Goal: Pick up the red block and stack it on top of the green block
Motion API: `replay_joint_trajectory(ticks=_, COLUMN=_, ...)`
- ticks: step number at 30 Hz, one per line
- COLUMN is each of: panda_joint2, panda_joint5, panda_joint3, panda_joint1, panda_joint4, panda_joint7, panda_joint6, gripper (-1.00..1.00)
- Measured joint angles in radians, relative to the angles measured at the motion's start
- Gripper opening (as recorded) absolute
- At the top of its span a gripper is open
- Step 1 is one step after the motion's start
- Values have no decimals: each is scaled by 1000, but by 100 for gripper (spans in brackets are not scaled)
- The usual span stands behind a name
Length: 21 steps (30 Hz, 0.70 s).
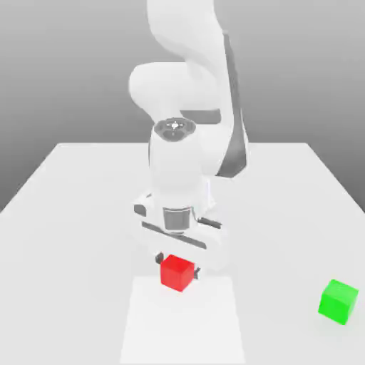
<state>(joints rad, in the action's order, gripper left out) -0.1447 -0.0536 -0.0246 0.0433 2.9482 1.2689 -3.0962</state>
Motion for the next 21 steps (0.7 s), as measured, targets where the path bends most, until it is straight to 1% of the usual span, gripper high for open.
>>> replay_joint_trajectory(ticks=1, panda_joint2=-16, panda_joint5=4, panda_joint3=14, panda_joint1=-15, panda_joint4=1, panda_joint7=5, panda_joint6=-15, gripper=-100)
replay_joint_trajectory(ticks=8, panda_joint2=-19, panda_joint5=8, panda_joint3=17, panda_joint1=-17, panda_joint4=1, panda_joint7=9, panda_joint6=-19, gripper=-100)
replay_joint_trajectory(ticks=13, panda_joint2=51, panda_joint5=-30, panda_joint3=-32, panda_joint1=26, panda_joint4=-1, panda_joint7=-26, panda_joint6=49, gripper=-100)
replay_joint_trajectory(ticks=17, panda_joint2=116, panda_joint5=-50, panda_joint3=-41, panda_joint1=29, panda_joint4=2, panda_joint7=-41, panda_joint6=110, gripper=-100)
replay_joint_trajectory(ticks=21, panda_joint2=180, panda_joint5=-42, panda_joint3=-36, panda_joint1=26, panda_joint4=11, panda_joint7=-34, panda_joint6=167, gripper=-100)
